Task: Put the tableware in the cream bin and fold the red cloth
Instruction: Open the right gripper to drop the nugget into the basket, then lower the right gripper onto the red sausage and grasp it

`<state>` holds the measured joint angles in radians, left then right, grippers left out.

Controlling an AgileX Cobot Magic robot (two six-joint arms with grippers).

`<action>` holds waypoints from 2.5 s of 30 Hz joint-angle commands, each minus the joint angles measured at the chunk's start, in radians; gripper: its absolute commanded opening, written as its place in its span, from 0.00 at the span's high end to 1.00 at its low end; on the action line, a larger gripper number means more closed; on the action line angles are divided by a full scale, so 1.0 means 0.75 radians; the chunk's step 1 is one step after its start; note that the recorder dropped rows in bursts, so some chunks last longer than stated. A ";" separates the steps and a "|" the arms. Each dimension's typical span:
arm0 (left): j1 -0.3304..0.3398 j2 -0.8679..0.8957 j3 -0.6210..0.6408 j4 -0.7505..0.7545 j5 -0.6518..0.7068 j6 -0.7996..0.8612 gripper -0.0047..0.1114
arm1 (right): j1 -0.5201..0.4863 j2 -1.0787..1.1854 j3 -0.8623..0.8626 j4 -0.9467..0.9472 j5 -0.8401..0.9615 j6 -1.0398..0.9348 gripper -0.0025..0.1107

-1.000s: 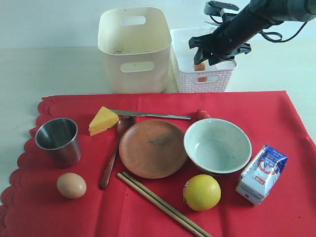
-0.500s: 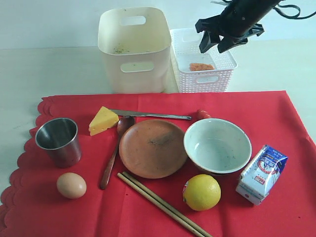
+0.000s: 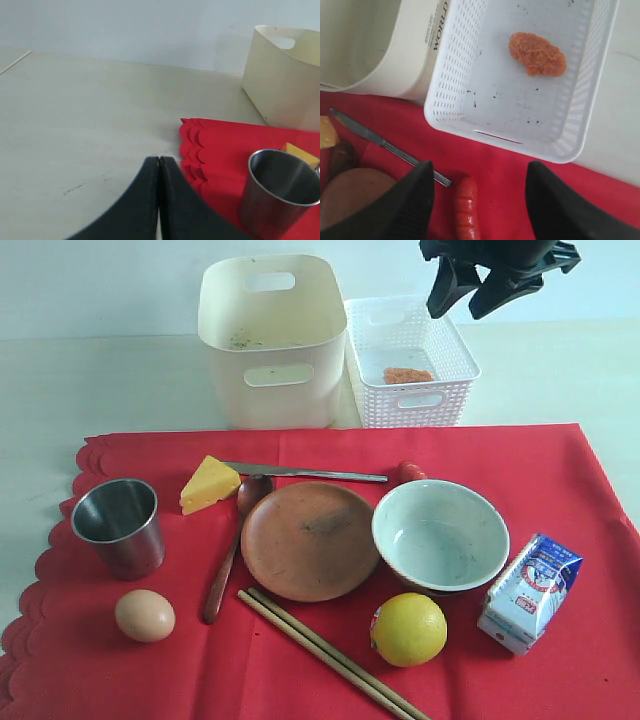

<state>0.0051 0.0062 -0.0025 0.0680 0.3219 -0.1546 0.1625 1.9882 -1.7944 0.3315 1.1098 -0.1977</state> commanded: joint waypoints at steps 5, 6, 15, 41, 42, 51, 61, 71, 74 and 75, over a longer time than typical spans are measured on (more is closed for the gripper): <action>-0.010 -0.008 0.003 -0.001 -0.004 -0.002 0.95 | 0.001 -0.107 -0.007 0.001 0.063 0.001 0.50; -0.010 -0.008 0.003 -0.001 -0.004 -0.002 0.95 | 0.001 -0.121 0.001 0.007 0.067 0.001 0.50; -0.010 -0.008 0.003 -0.001 -0.004 -0.002 0.95 | 0.001 -0.233 0.226 0.012 0.025 -0.020 0.50; -0.010 -0.008 0.003 -0.001 -0.004 -0.002 0.95 | 0.221 -0.197 0.578 0.002 -0.222 -0.146 0.50; -0.010 -0.008 0.003 -0.001 -0.004 -0.002 0.95 | 0.229 -0.183 0.578 -0.031 -0.225 -0.118 0.50; -0.008 -0.008 0.003 -0.001 -0.004 -0.005 0.95 | 0.232 -0.075 0.578 -0.082 -0.260 -0.046 0.50; -0.008 -0.008 0.003 -0.001 -0.004 -0.002 0.95 | 0.232 0.024 0.575 -0.108 -0.340 0.023 0.50; -0.008 -0.008 0.003 -0.001 -0.004 -0.002 0.95 | 0.232 0.096 0.575 -0.108 -0.337 0.023 0.50; -0.008 -0.008 0.003 -0.001 -0.004 -0.002 0.95 | 0.232 0.115 0.575 -0.108 -0.337 0.023 0.50; -0.008 -0.008 0.003 -0.001 -0.004 -0.002 0.95 | 0.232 0.122 0.575 -0.108 -0.337 0.023 0.50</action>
<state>0.0051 0.0062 -0.0025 0.0680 0.3219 -0.1546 0.3355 2.0714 -1.3653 0.2573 0.8656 -0.1830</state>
